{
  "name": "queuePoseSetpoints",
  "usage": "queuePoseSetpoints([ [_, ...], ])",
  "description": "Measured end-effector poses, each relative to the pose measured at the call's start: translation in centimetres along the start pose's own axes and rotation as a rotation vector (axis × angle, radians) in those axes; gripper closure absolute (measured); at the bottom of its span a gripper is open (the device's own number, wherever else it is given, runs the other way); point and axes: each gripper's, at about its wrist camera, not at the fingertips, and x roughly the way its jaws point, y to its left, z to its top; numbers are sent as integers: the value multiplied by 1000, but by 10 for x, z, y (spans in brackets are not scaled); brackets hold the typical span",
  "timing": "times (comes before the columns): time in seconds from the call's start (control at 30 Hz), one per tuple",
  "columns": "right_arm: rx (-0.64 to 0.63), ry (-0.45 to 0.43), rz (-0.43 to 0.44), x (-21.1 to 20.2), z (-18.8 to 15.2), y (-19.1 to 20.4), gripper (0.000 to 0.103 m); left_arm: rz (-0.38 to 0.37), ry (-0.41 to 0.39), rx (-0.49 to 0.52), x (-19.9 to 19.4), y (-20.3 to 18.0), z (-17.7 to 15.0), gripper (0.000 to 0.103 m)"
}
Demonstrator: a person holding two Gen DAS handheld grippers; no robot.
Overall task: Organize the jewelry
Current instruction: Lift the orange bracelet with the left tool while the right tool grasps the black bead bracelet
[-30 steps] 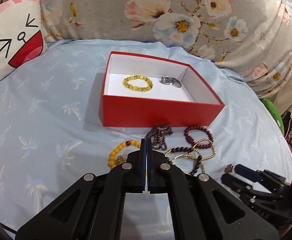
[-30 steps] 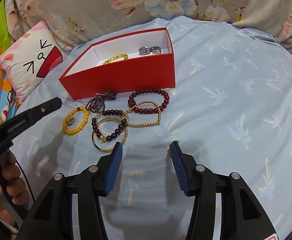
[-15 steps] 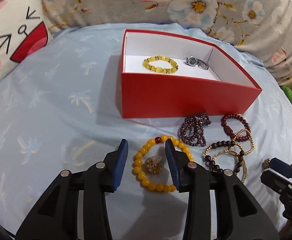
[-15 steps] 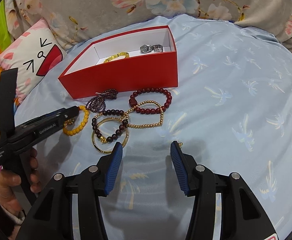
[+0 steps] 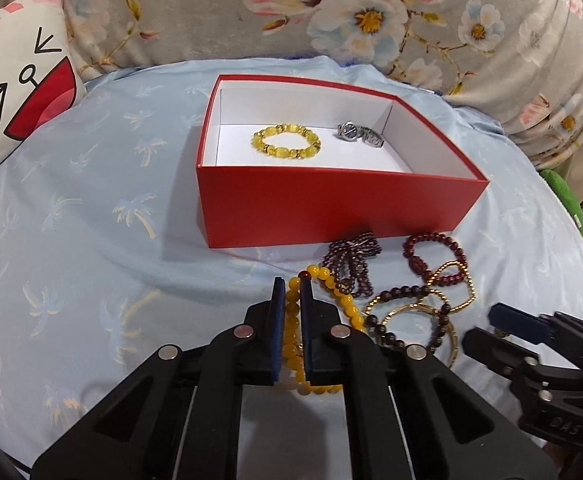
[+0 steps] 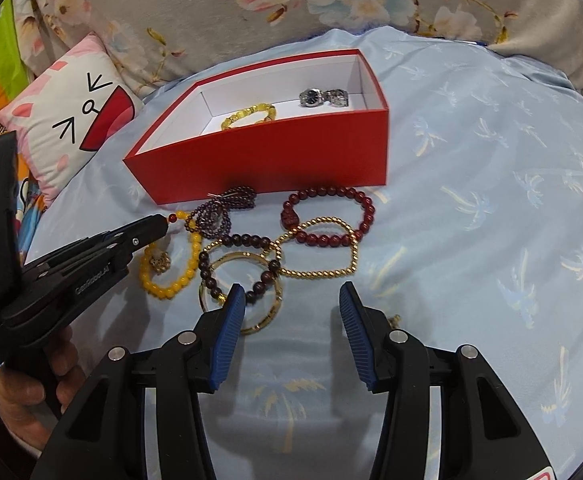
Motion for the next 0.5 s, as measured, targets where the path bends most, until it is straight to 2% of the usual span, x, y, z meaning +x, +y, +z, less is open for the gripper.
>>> queuePoseSetpoints([
  [0.17,-11,20,19,16,9,8,73,-9,-5,-15,-6,-2,-4,96],
  [0.33,-23,21,3,28,16,12,78,-17,-7,-33,-8,1,-4,96],
  [0.5,-29,29,4,33,20,13,95,-28,-14,-40,-13,0,-3,96],
])
